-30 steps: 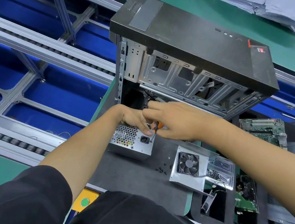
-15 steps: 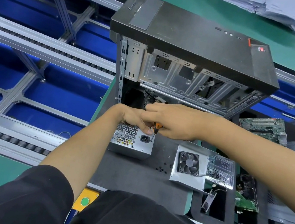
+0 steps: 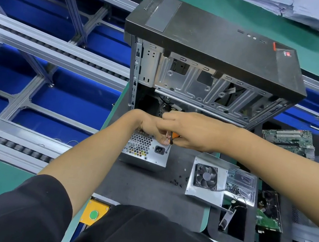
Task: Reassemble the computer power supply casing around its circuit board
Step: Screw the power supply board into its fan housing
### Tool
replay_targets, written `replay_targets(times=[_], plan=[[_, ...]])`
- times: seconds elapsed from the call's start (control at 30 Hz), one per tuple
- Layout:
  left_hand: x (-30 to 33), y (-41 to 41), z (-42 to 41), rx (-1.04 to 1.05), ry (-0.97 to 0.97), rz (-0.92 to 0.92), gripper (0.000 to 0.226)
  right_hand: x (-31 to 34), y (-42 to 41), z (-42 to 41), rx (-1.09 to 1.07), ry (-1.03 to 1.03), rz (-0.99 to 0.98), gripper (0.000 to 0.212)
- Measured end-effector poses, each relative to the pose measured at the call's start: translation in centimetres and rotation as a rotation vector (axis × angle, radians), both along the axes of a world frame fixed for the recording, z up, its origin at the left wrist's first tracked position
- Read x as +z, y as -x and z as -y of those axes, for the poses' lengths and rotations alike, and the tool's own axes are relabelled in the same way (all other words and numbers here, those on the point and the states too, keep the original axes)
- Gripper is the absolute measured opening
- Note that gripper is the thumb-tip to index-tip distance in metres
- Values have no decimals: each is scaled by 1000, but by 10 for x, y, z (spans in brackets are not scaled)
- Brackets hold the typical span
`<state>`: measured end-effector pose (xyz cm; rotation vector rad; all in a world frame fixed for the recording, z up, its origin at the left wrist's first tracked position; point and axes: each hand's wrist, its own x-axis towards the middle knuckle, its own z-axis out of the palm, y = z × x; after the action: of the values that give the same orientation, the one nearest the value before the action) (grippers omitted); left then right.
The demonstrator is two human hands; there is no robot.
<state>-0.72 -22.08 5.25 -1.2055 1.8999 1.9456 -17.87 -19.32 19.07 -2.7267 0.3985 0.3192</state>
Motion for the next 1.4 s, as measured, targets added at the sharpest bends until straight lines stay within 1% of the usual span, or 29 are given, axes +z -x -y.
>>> replay_targets(times=[0.07,0.1,0.17,0.2,0.27,0.33,0.37,0.43,0.47,0.5,0.53,0.57,0.6,0.67,0.7,0.73,0.8,0.83,0.9,1.0,1.03,1.07,1.1,1.17,1.2,1.23,1.3,1.33,1.4], plan=[[-2,2,0,-12,33,35,41,-3,2,-1,-15,126,-10,14],[-3,3,-1,-10,52,45,42,-5,4,-2,-20,196,-15,13],[-5,4,-4,33,98,65,26,-7,6,-3,-38,262,-23,18],[-6,4,-5,53,119,69,19,-6,7,-3,-56,235,-20,18],[-10,2,-7,97,142,69,25,-2,8,-5,-60,145,-11,16],[-12,1,-10,130,145,51,28,0,8,-5,15,166,-15,30],[-12,1,-11,139,142,27,25,1,9,-4,42,200,-13,33],[-5,2,-16,175,125,16,18,4,9,0,56,209,-25,23],[-4,2,-16,181,122,6,18,6,9,2,67,178,-46,18],[-3,2,-16,161,143,-4,22,6,7,3,78,141,-65,20],[-2,1,-16,148,154,-11,20,6,6,2,83,128,-73,23],[-2,1,-16,145,143,-10,14,5,5,-1,76,155,-71,23],[0,1,-18,145,125,-9,9,4,4,-4,63,225,-64,21],[2,1,-22,167,128,-15,15,-2,2,-9,18,413,-79,18],[2,1,-23,190,127,-9,16,-4,2,-11,-13,454,-88,18],[2,2,-23,214,119,2,17,-5,2,-12,-40,441,-82,20],[2,3,-22,246,111,1,20,0,2,-11,-82,303,-54,31],[2,4,-22,253,110,-8,18,3,2,-10,-91,236,-53,32],[0,3,-22,263,107,-11,19,9,2,-6,-84,193,-60,29],[-4,2,-22,277,118,11,6,11,0,-2,-72,106,-61,22],[-6,2,-21,275,127,3,10,10,-2,-3,-75,79,-53,18],[-7,2,-20,271,136,5,11,9,-2,-3,-83,109,-47,15],[-6,3,-21,260,144,14,9,6,-3,-2,-90,196,-60,10],[-3,4,-21,248,135,32,24,-1,-1,-2,-105,385,-102,11],[-3,4,-21,242,133,36,27,-4,1,-3,-112,419,-108,12],[-2,4,-22,238,146,32,25,-4,1,-4,-115,409,-99,14],[-5,2,-19,237,145,16,7,0,-2,-6,-120,298,-56,17],[-6,1,-18,245,125,9,10,2,-3,-6,-103,226,-34,18],[-4,0,-18,237,120,7,23,4,-5,-3,-20,132,-25,21]])
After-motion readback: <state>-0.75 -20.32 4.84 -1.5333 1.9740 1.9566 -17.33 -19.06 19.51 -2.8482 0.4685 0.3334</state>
